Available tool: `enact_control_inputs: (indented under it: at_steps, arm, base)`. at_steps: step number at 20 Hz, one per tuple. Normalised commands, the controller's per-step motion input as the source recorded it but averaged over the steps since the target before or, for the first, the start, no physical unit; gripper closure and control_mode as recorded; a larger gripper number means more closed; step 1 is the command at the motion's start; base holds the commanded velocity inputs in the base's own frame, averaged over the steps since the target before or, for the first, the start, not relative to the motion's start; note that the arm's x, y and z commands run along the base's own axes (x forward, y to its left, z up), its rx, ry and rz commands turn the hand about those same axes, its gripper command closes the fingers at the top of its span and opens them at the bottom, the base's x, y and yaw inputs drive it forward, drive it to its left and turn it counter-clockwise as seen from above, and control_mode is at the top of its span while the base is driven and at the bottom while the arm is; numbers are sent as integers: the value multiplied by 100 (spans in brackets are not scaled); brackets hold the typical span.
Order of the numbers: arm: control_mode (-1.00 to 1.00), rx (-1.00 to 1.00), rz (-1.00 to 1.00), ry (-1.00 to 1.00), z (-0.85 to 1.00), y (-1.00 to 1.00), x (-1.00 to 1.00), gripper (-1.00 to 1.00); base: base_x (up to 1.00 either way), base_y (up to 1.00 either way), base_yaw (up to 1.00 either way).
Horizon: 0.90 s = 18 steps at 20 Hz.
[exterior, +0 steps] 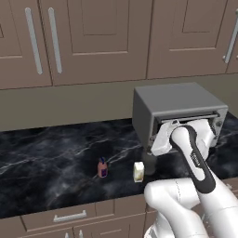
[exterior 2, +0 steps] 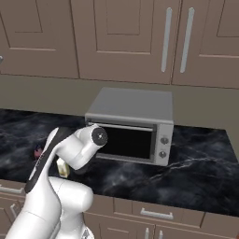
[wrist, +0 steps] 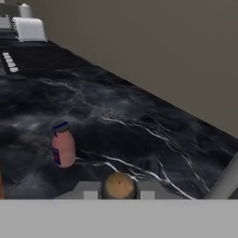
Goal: Move the drinks to the dining counter.
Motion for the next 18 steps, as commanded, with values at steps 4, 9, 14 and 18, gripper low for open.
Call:
enact_control_inputs:
  at_steps: [4,9,14,18]
  arm:
    - [-100,0,10,-8,100,0,-28,100]
    - [-100,0,8,-5,100,-8,-42,100]
    - [-100,5,3,-9,100,-26,-23,100]
    - [-100,2,0,-9,100,-31,-41,100]
  base:
    - [0,0,0]
    - [0,0,0]
    - [0,0,0]
    - [0,0,0]
